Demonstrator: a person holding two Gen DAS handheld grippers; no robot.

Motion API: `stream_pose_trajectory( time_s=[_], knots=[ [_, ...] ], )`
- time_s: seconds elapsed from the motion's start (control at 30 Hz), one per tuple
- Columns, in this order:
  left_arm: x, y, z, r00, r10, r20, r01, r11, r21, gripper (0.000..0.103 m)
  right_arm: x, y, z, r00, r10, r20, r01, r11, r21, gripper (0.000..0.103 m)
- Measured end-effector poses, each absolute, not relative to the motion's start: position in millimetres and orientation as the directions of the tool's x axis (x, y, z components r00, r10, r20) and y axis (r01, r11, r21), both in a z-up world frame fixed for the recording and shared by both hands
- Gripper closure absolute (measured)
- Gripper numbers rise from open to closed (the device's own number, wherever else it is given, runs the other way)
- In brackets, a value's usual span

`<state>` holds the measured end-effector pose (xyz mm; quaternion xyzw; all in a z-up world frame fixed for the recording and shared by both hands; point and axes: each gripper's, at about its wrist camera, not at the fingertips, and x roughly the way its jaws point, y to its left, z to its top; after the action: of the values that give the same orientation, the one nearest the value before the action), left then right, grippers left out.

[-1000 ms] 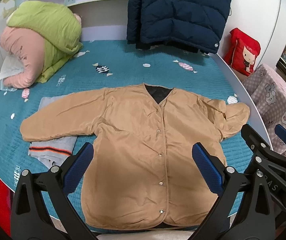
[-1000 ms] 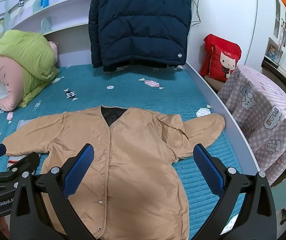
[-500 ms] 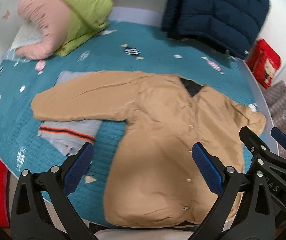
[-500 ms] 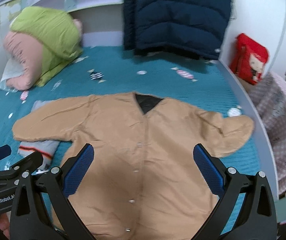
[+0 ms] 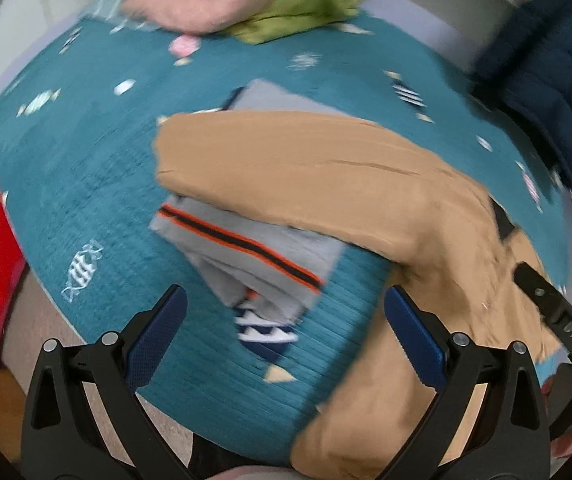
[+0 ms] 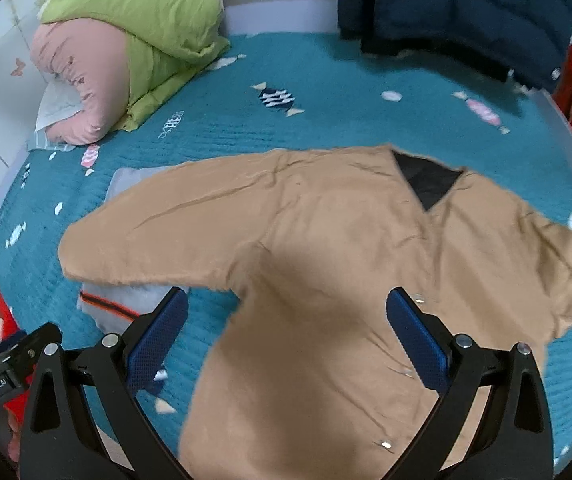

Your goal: Fold large clothes

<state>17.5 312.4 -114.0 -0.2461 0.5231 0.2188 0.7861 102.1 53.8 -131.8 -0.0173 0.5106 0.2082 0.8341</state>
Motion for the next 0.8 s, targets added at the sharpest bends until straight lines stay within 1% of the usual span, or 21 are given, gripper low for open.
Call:
stream_pose_trajectory(
  time_s=[0.03,0.1,0.13,0.17,0.2,0.23,0.27,0.3,0.37,0.43,0.47,0.57,0.63,0.67,0.7,0.73,0.8],
  knots=[
    [18,322,-119,0.344,0.094,-0.934,-0.623,0.768,-0.152,0.005,108,56,-136,0.375,0.342,-0.862,-0.359,0.910,0.205,0.017],
    [20,343,-130,0.310,0.102,-0.945,-0.665,0.734,-0.139,0.005,126,61,-150,0.312,0.383,-0.870,-0.339,0.900,0.274,0.039],
    [20,355,-137,0.290,0.105,-0.951,-0.689,0.713,-0.131,0.005,133,64,-155,0.287,0.405,-0.868,-0.331,0.892,0.307,0.045],
    [19,365,-143,0.278,0.105,-0.955,-0.707,0.695,-0.129,0.005,143,67,-163,0.254,0.415,-0.874,-0.318,0.889,0.330,0.056],
    [17,373,-148,0.267,0.100,-0.959,-0.724,0.677,-0.131,0.005,148,69,-167,0.238,0.423,-0.874,-0.316,0.885,0.343,0.064],
    [16,385,-155,0.260,0.084,-0.962,-0.743,0.653,-0.144,0.005,154,72,-172,0.219,0.437,-0.872,-0.313,0.878,0.361,0.068],
    [15,393,-161,0.260,0.065,-0.964,-0.756,0.634,-0.161,0.005,162,74,-179,0.197,0.446,-0.873,-0.301,0.875,0.379,0.077],
    [13,401,-166,0.262,0.045,-0.964,-0.767,0.616,-0.180,0.005,170,76,-186,0.175,0.458,-0.871,-0.286,0.871,0.400,0.084],
    [11,419,-178,0.288,0.016,-0.957,-0.786,0.575,-0.227,0.005,183,79,-198,0.144,0.483,-0.864,-0.258,0.861,0.438,0.088],
    [11,431,-188,0.289,-0.012,-0.957,-0.796,0.553,-0.247,0.005,191,82,-209,0.116,0.489,-0.865,-0.242,0.858,0.453,0.089],
    [11,437,-193,0.300,-0.033,-0.953,-0.797,0.541,-0.269,0.005,196,86,-216,0.104,0.492,-0.864,-0.233,0.857,0.460,0.092],
    [11,455,-210,0.321,-0.088,-0.943,-0.816,0.480,-0.323,0.005,209,100,-240,0.073,0.466,-0.882,-0.239,0.866,0.439,0.093],
    [11,468,-223,0.354,-0.114,-0.928,-0.822,0.436,-0.367,0.005,218,107,-264,0.039,0.414,-0.910,-0.219,0.892,0.396,0.093],
    [12,473,-228,0.370,-0.121,-0.921,-0.822,0.420,-0.385,0.005,222,111,-283,0.002,0.411,-0.912,-0.197,0.894,0.402,0.094],
    [14,477,-233,0.378,-0.127,-0.917,-0.823,0.408,-0.396,0.005,224,111,-291,0.001,0.430,-0.903,-0.181,0.888,0.422,0.096],
    [17,483,-240,0.384,-0.129,-0.914,-0.825,0.397,-0.402,0.005,224,108,-293,0.017,0.460,-0.888,-0.167,0.877,0.451,0.096],
    [21,492,-251,0.392,-0.127,-0.911,-0.829,0.381,-0.410,0.006,222,105,-288,0.031,0.472,-0.881,-0.174,0.871,0.460,0.096]
  ],
)
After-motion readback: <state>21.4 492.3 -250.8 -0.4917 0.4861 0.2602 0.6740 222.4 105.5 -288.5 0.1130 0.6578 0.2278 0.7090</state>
